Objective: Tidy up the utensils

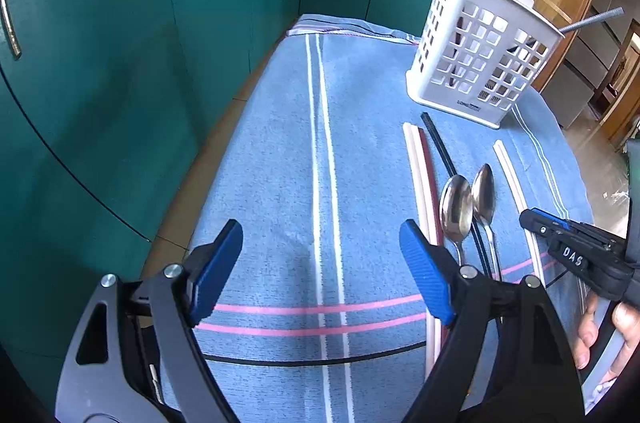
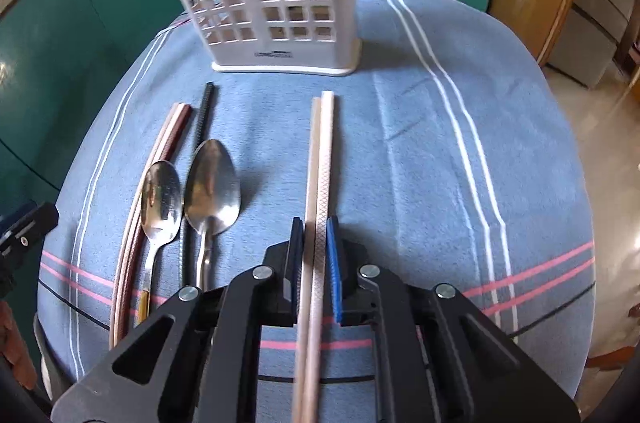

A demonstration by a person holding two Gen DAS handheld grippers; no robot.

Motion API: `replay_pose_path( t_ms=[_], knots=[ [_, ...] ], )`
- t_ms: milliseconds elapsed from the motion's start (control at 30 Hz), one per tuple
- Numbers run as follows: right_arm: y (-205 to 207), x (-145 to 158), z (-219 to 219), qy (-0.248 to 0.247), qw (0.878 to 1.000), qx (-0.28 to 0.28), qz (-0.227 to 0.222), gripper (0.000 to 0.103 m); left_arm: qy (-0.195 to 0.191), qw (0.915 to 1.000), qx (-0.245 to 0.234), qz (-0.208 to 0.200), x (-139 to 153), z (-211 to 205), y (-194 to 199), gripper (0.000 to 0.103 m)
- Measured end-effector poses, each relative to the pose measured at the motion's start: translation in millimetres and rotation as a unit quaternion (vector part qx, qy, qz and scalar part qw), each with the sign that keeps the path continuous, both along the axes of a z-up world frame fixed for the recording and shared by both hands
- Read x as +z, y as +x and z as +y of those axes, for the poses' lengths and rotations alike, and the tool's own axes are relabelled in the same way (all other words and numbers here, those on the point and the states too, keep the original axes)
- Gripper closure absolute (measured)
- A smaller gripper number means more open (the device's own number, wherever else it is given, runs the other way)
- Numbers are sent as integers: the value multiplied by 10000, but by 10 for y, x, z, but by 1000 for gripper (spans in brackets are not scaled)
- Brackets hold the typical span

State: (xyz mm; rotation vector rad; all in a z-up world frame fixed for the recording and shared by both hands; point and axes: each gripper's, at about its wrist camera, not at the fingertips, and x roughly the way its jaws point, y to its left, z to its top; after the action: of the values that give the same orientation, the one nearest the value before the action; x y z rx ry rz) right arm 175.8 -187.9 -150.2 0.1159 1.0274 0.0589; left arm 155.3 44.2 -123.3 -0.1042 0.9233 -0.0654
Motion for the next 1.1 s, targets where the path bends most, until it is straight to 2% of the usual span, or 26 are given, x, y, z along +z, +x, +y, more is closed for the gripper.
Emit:
replay_pose_path(
  t_ms=[200,233,300,367,433,467,500,567,700,733,767,800,900,1100],
  knots=[
    [-56,33,-221,483,9986,-222,32,91,-6,9999,-152,63,-44,-108,44,23],
    [-84,73,-262,742,9971,-175,-40,91,-5,9998,-182,77,-54,-123,48,23],
    [-119,156,-298,938,9953,-154,-211,91,0,9996,-251,108,-77,-159,55,23],
    [-154,259,-316,769,9961,-225,-374,91,3,9995,-269,132,-96,-180,63,23],
    [-116,281,-283,412,9984,-234,-322,91,4,9995,-288,156,-116,-201,69,23],
    [-99,273,-267,321,9988,-226,-282,86,3,9994,-303,162,-120,-210,71,23],
    [-88,251,-250,238,9991,-246,-244,74,4,9993,-326,172,-127,-227,70,23],
    [-72,190,-221,216,9994,-200,-180,66,4,9992,-352,188,-130,-231,63,22],
    [-3,18,-113,67,9999,-132,68,68,29,9990,-390,206,-136,-250,46,22],
    [24,-42,-92,71,9998,-121,113,74,33,9990,-399,202,-132,-255,43,22],
    [25,-43,-70,-41,9999,-147,18,85,35,9990,-409,199,-132,-260,40,22],
    [37,-59,-59,-39,9999,-137,38,91,35,9989,-413,200,-133,-260,37,22],
    [15,-7,-131,316,9993,-211,-21,91,41,9989,-424,219,-147,-270,44,21],
    [-163,361,-241,532,9972,-269,-454,91,36,9988,-436,231,-161,-285,55,21]
  ],
)
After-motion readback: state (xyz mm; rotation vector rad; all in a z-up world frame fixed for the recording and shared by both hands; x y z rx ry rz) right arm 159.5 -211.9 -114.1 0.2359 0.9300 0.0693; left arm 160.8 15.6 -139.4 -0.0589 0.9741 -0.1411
